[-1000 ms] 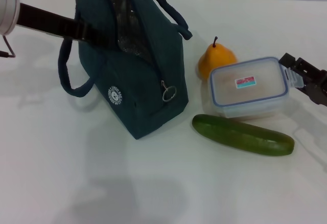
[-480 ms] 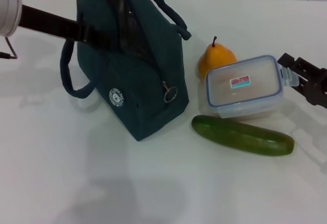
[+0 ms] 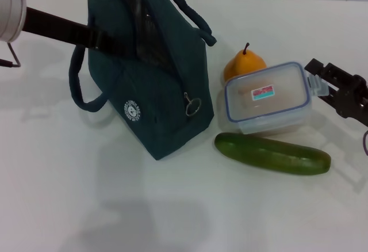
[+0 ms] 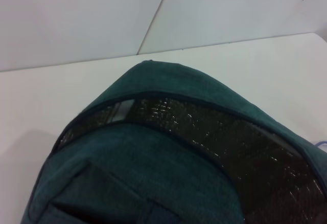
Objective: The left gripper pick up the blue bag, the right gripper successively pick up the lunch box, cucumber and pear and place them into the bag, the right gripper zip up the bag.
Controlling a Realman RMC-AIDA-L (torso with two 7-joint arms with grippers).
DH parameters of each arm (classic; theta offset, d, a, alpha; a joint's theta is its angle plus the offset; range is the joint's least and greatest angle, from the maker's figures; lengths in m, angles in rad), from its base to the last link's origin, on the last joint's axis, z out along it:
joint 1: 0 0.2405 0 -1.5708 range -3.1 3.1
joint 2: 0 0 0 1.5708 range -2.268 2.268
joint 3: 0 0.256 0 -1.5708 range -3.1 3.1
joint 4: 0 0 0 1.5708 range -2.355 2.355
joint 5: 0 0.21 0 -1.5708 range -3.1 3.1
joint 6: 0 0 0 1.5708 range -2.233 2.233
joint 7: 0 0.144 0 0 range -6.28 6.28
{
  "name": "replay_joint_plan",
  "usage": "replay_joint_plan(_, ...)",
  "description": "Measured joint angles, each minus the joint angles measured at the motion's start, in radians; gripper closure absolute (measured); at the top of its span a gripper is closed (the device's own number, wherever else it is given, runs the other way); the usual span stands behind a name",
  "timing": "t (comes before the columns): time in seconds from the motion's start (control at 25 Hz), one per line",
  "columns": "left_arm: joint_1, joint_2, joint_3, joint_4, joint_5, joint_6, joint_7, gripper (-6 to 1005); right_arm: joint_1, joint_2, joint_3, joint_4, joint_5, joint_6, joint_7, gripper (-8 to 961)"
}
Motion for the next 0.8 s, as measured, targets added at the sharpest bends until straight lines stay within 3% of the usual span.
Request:
replay_joint_plan(0.16,0.002,-0.001,-0.002,-0.001,0.000,0.000,0.007,958,0.003,0.001,0.000,0.009,0.000,-0.004,0.001,488)
replay_joint_plan(0.6,0.008,0.000,-0.006,-0.002,0.000,0.000,0.026,958,0.003,0.002,0.013,0.037,0.009,0.006,0.004,709)
replay_joint_plan(0.8,0.008,0.000,-0.006,-0.002,-0.001,0.000,0.030,958,0.009,0.002,0.013,0.040,0.010,-0.005,0.020,859)
